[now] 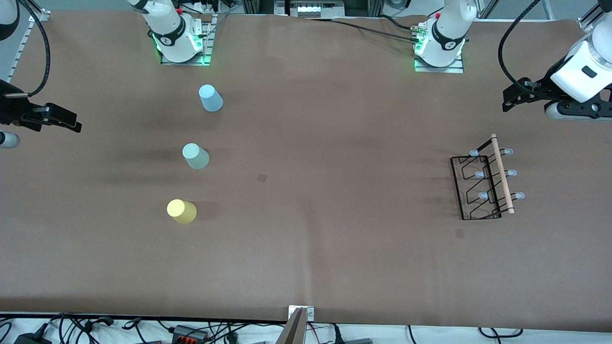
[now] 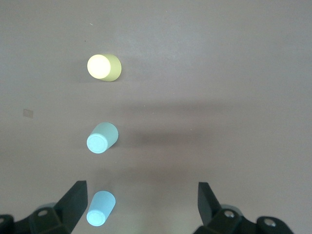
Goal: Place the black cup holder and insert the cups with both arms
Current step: 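Reach the right gripper to the cup while the left gripper nears the rack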
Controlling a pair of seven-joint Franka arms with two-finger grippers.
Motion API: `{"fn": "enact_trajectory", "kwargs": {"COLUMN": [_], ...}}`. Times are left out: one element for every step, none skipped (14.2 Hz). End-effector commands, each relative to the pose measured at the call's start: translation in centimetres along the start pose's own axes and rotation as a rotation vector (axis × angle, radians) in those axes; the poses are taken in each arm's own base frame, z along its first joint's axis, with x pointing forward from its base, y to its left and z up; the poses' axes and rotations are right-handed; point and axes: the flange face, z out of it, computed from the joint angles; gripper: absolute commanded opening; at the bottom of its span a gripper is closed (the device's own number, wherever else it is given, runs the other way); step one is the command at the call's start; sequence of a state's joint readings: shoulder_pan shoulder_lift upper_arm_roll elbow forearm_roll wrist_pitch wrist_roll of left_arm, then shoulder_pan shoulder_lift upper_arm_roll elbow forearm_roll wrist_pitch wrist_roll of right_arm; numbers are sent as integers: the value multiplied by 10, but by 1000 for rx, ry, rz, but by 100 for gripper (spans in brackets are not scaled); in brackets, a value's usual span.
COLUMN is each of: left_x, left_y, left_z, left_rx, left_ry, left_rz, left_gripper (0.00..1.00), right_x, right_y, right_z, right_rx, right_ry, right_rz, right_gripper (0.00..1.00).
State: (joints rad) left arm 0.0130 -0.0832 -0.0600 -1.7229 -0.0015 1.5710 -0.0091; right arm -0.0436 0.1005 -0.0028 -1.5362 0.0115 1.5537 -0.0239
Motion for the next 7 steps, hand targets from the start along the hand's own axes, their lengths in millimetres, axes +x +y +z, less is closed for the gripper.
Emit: {"fn": "enact_trajectory", "kwargs": {"left_x": [1, 1, 1, 1, 1, 1, 1], "left_y": [0, 0, 0, 0, 0, 0, 0], "left_z": [-6, -6, -6, -6, -6, -6, -6], "left_rx": [-5, -5, -5, -5, -5, -5, -5], "left_ry": [-5, -3, -5, -3, -3, -5, -3], "left_rz": [19, 18, 19, 18, 18, 18, 18], "left_gripper": [100, 100, 100, 100, 100, 100, 100], "right_x": [3, 4, 4, 4, 5, 6, 5], "right_y": [2, 2, 0, -2, -5, -7, -6], "right_z": [-4, -3, -2, -1, 3, 9, 19], "right_rx": [3, 0, -1, 1, 4, 4, 5], "right_ry": [2, 2, -4, -6, -14, -27, -50], "right_rz": [-9, -18, -22, -21, -18, -27, -31], "right_gripper": [100, 100, 100, 100, 100, 100, 100]}}
